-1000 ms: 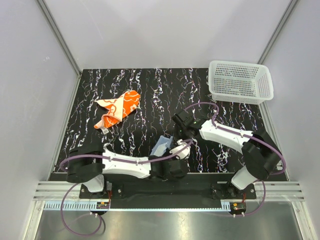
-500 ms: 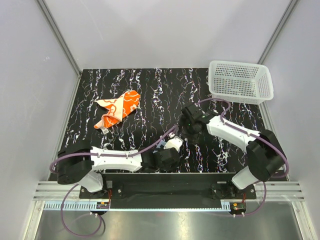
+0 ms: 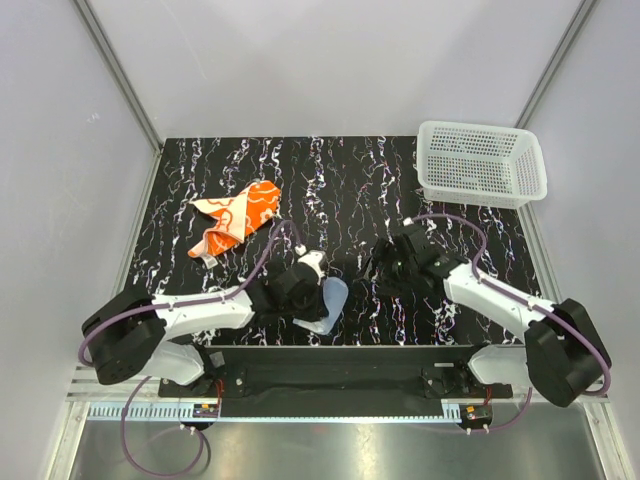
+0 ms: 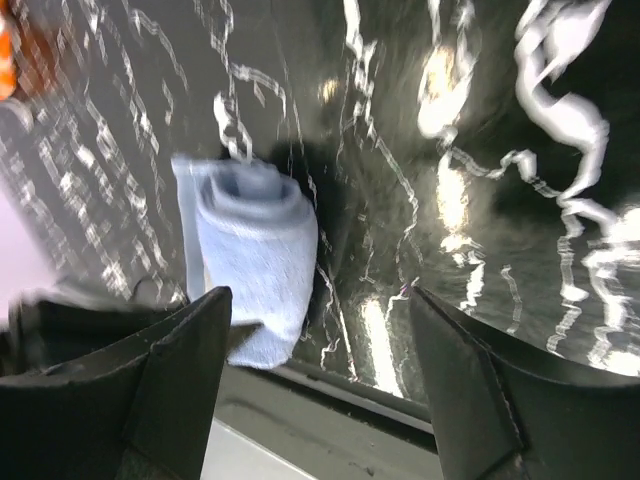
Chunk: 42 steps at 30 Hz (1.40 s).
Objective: Roll the towels
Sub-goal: Roll the towel
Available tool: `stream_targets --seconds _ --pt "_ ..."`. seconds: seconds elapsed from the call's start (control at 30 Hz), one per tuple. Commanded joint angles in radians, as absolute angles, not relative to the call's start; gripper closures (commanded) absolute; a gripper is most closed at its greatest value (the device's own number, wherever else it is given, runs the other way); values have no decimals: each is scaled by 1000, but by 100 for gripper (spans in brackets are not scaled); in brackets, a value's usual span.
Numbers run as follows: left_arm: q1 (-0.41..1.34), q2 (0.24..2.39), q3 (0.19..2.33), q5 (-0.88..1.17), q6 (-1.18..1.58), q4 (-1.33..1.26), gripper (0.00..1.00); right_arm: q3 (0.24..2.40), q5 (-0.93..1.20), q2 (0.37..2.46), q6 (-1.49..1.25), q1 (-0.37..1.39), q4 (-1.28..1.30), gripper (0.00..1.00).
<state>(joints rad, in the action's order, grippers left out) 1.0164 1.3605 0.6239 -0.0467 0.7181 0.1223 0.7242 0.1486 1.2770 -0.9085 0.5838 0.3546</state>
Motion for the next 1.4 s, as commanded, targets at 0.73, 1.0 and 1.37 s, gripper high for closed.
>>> stream_targets --seconds 0.73,1.0,1.37 --pt "733 1267 298 466 879 -502 100 486 351 1664 -1123 776 -624 21" --pt "733 1316 304 546 903 -617 100 480 334 1690 -1143 785 -672 30" --pt "742 1329 327 491 838 -457 71 489 278 1595 -1105 784 -508 86"
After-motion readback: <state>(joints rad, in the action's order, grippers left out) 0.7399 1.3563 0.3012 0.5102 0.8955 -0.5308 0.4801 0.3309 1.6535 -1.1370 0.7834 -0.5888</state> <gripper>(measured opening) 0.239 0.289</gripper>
